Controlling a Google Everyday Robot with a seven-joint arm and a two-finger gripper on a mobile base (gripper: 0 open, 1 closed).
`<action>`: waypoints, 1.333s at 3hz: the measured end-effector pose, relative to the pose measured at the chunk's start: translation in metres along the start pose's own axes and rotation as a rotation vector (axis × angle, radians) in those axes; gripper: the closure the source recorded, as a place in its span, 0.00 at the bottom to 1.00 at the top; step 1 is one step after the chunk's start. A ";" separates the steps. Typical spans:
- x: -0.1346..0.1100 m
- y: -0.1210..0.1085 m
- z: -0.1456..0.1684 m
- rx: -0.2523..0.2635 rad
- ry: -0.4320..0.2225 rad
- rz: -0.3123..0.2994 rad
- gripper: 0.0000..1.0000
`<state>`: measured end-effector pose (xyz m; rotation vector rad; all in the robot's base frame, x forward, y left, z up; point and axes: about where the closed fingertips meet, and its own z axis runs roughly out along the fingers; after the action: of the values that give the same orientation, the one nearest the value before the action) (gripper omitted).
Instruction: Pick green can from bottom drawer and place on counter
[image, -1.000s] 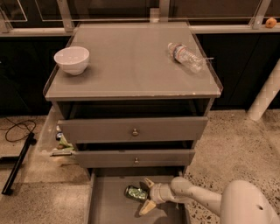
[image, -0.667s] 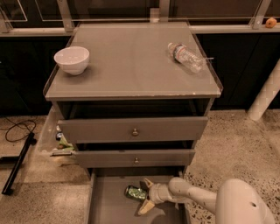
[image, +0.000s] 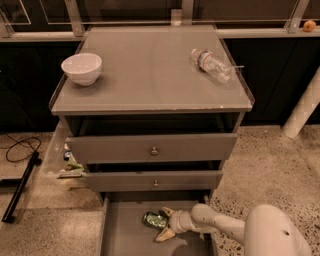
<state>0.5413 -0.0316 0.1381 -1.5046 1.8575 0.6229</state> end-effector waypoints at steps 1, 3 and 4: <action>0.000 0.000 0.000 0.000 0.000 0.000 0.43; 0.000 0.000 0.000 -0.001 0.000 0.000 0.89; 0.000 0.003 -0.001 -0.018 0.009 0.010 1.00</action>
Offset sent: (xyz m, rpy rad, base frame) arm 0.0000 0.0000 0.0000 0.0000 0.0000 0.0000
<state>0.5380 -0.0321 0.1386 -1.5131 1.8715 0.6398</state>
